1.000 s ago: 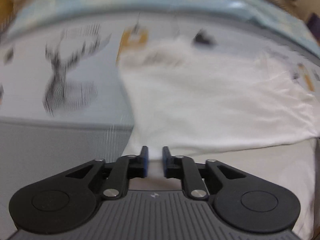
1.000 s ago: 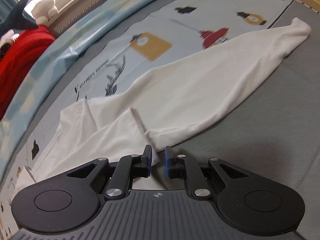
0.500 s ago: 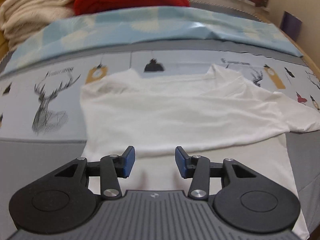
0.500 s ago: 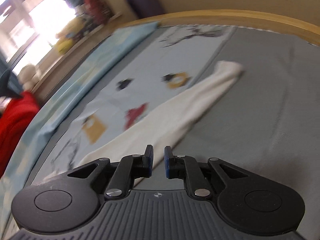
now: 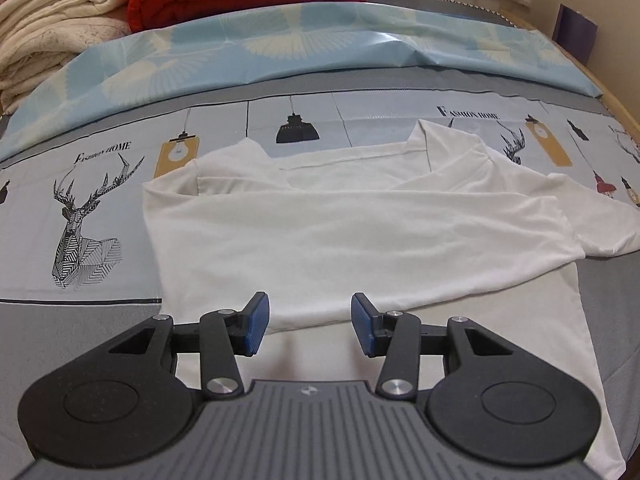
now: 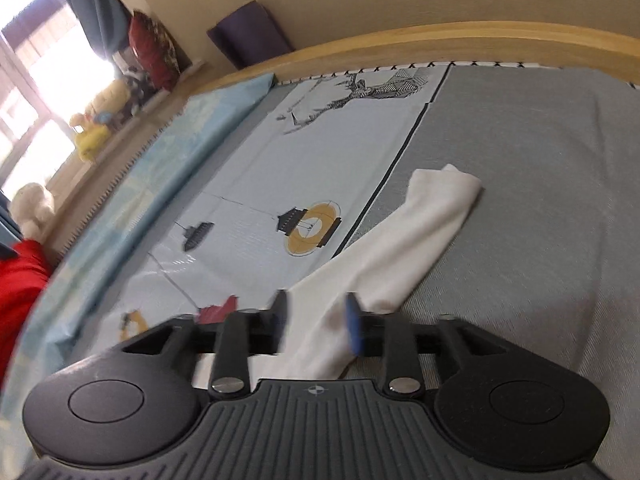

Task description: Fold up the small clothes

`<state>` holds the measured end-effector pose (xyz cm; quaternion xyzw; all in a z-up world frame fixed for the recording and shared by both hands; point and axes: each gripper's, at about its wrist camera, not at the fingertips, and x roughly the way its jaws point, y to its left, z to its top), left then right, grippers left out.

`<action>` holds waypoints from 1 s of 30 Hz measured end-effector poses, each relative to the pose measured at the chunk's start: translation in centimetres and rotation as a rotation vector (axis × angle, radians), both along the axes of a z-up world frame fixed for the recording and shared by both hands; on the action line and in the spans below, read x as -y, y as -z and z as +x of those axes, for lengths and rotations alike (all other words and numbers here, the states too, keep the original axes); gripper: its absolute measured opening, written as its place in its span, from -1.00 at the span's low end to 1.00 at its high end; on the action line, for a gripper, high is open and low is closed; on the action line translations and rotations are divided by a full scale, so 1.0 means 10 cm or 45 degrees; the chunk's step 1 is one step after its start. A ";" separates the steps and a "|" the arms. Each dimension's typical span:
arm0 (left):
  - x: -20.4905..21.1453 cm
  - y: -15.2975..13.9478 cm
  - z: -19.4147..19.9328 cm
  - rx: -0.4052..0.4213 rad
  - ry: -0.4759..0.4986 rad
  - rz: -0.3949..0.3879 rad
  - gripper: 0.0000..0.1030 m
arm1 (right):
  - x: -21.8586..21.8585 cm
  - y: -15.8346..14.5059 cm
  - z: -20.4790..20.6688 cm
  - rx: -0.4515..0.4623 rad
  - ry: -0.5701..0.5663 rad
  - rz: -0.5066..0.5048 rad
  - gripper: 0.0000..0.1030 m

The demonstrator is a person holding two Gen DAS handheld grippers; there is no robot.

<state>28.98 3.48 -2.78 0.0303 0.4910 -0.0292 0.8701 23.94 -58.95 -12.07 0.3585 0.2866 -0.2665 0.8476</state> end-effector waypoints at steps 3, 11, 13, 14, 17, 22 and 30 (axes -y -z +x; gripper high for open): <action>-0.04 -0.01 0.01 -0.002 -0.001 -0.012 -0.02 | 0.02 0.11 0.19 -0.103 0.023 -0.039 -0.10; -0.09 -0.04 0.02 0.010 0.002 -0.029 -0.02 | -0.10 0.21 0.46 -0.296 0.041 -0.220 -0.41; -0.12 -0.06 0.01 0.013 -0.008 -0.032 -0.02 | -0.12 0.20 0.42 -0.333 0.088 -0.258 -0.83; -0.15 -0.07 0.00 0.015 -0.014 -0.032 -0.02 | -0.10 0.19 0.38 -0.309 0.114 -0.235 -0.89; -0.24 -0.10 -0.02 0.023 -0.039 -0.034 -0.02 | -0.08 0.08 0.26 -0.240 0.223 -0.224 -0.94; -0.51 -0.15 -0.06 0.027 -0.119 -0.059 -0.02 | -0.48 -0.44 0.25 -0.011 0.251 -0.425 -0.94; -1.00 -0.19 -0.16 0.019 -0.273 -0.109 -0.02 | -2.55 -1.35 0.35 0.612 -0.436 -0.612 -0.94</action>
